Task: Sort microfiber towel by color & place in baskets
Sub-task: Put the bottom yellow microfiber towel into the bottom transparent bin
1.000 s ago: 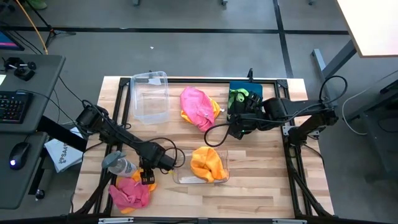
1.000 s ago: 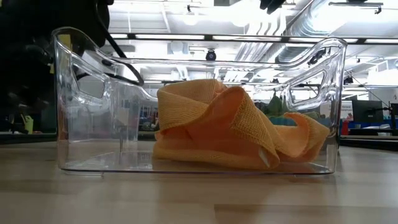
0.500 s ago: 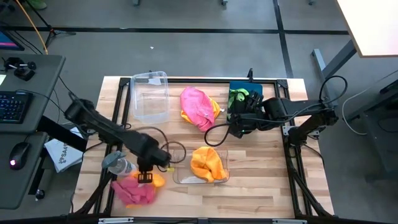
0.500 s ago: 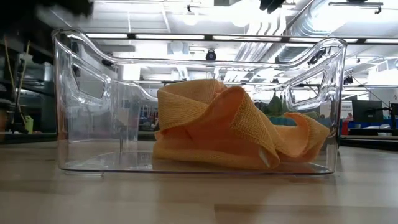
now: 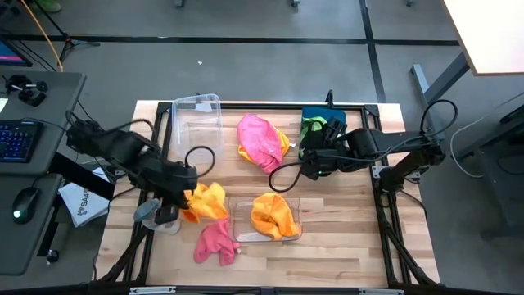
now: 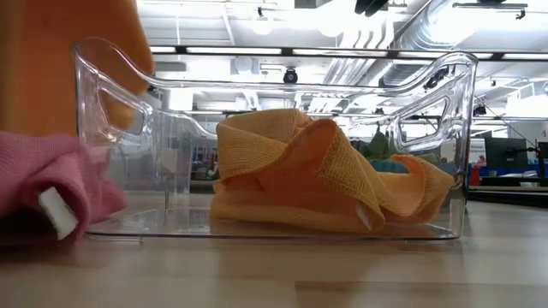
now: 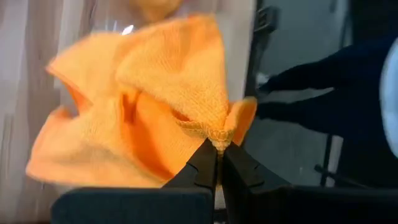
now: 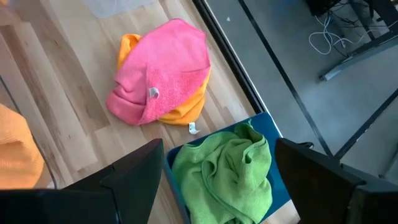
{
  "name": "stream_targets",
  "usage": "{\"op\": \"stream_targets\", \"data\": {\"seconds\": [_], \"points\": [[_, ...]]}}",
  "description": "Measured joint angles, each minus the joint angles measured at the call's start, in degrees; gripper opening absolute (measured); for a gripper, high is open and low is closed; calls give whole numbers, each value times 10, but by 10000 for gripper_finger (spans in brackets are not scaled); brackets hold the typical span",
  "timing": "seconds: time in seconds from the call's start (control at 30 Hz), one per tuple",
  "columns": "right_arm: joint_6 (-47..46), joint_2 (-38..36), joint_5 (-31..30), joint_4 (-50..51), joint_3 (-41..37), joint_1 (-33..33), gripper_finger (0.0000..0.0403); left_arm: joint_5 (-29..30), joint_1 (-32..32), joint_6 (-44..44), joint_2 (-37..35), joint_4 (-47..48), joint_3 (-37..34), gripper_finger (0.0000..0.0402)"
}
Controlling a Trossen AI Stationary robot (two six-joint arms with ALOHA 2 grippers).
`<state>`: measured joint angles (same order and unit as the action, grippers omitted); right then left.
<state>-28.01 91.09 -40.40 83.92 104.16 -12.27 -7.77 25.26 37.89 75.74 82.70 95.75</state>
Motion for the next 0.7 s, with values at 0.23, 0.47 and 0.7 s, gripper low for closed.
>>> {"op": "stream_targets", "data": {"seconds": [0.23, 0.47, 0.7], "points": [[8, -8, -1, 17, 0, 0, 304, 122, -20, -114, 31, -65, 93, 0], [-66, -61, -34, 61, 0, 0, 304, 150, -75, -227, 82, -178, 174, 0], [-111, -120, -40, 61, 0, 0, 304, 128, -99, -307, 133, -263, 226, 0]]}}
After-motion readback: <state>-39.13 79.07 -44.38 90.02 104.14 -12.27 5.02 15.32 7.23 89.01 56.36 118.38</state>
